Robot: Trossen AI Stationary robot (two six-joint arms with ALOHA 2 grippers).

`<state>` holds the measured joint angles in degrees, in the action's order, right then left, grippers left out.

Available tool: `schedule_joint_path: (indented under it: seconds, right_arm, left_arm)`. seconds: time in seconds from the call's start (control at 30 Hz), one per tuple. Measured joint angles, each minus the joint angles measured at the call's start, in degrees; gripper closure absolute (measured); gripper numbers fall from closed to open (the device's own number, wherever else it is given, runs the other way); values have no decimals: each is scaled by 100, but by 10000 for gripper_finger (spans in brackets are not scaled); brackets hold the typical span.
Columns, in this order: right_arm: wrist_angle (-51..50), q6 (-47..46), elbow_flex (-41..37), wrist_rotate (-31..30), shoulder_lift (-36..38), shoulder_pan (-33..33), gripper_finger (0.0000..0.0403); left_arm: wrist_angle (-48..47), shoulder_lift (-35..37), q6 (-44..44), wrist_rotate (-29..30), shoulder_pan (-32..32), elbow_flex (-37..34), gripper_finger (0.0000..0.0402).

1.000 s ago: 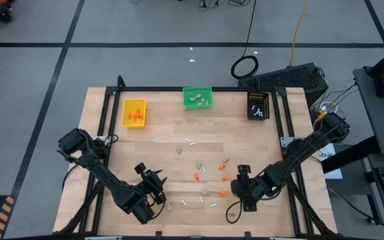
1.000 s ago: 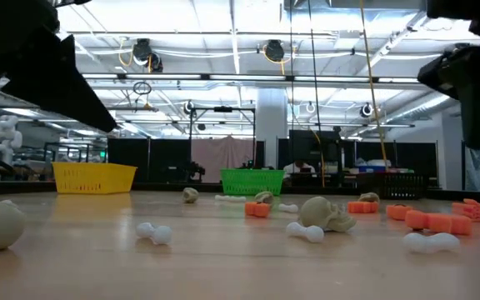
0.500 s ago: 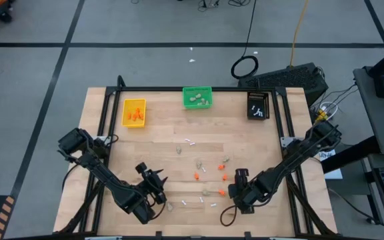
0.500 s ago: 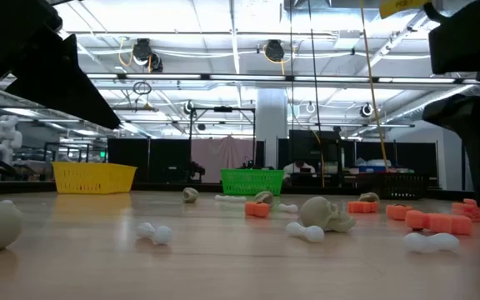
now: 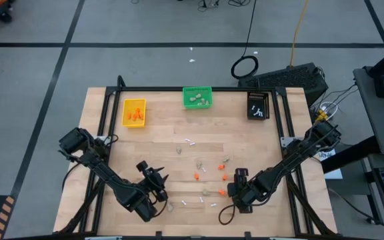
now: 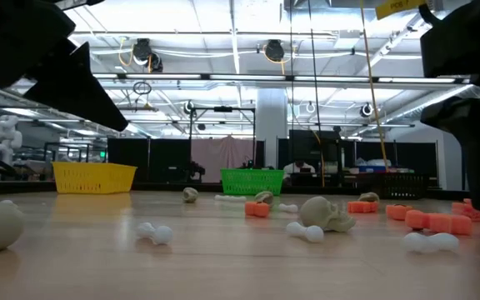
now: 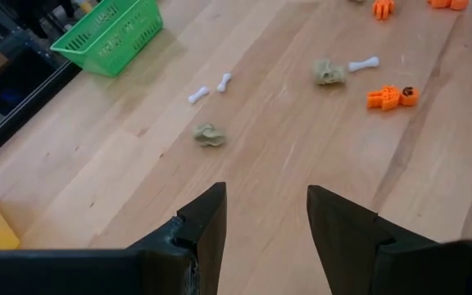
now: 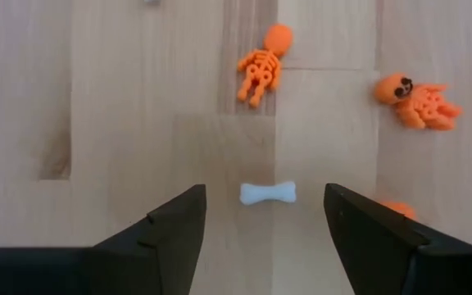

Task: Sort Halloween decoration
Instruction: Put the white bone toy into the black bin

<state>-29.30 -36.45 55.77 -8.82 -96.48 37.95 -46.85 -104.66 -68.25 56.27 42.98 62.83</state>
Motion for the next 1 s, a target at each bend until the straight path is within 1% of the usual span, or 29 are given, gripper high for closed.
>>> schedule_joint_path:
  seconds: [0.13,0.27,0.43,0.63,0.8,1.0]
  right_arm:
    - [144,-2,0,4,-47,0,169]
    - [99,-2,-1,137,-221,-2,170]
    - [111,0,15,131,-401,-9,170]
    - [104,-13,13,133,-407,-9,171]
    - [98,-22,11,168,-413,-42,192]
    - [78,-79,7,401,-418,-155,219]
  left_arm:
    - [0,0,0,0,0,0,234]
    - [2,0,-2,-2,0,0,234]
    - [4,0,-2,0,0,0,234]
    - [2,0,-4,-2,0,0,234]
    - [4,0,-4,-2,0,0,233]
    - [2,0,-7,-2,0,0,233]
